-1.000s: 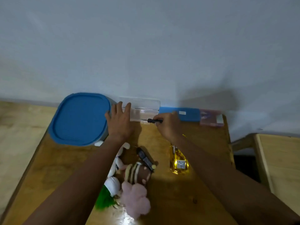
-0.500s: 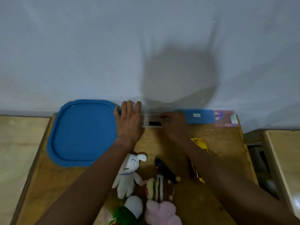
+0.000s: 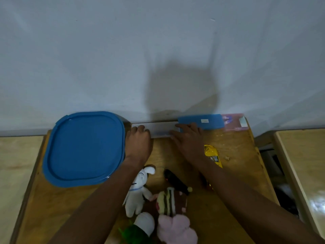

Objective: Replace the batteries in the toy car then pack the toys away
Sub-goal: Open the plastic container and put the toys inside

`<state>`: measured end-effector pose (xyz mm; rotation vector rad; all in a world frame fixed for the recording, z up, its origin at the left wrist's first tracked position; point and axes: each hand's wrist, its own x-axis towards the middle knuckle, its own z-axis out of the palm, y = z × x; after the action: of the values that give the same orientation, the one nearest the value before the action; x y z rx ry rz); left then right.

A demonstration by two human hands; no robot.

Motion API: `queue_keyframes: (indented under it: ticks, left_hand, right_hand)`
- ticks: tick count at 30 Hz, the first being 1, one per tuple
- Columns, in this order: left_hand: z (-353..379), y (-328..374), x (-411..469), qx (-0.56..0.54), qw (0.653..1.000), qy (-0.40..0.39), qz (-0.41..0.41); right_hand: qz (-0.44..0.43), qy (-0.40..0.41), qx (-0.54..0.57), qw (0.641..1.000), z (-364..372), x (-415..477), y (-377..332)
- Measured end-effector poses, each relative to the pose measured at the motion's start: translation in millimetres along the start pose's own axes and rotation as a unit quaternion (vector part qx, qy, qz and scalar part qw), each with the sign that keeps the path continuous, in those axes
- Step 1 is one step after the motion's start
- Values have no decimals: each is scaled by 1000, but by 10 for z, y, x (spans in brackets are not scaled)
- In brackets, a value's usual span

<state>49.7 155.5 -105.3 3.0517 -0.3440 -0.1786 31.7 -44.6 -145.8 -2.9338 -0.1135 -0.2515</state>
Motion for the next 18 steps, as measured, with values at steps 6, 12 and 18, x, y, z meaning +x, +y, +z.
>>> queue_keyframes:
  ticks: [6, 12, 18]
  left_hand:
    - [17, 21, 212, -18, 1000, 9, -19]
    - [92, 19, 315, -4, 1000, 5, -29]
    - [-72, 107, 235, -64, 997, -15, -36]
  right_hand:
    - [-5, -22, -15, 1000, 4, 215, 15]
    - [-12, -36, -25, 999, -14, 316, 38]
    - [-27, -102, -76, 992, -172, 313, -90]
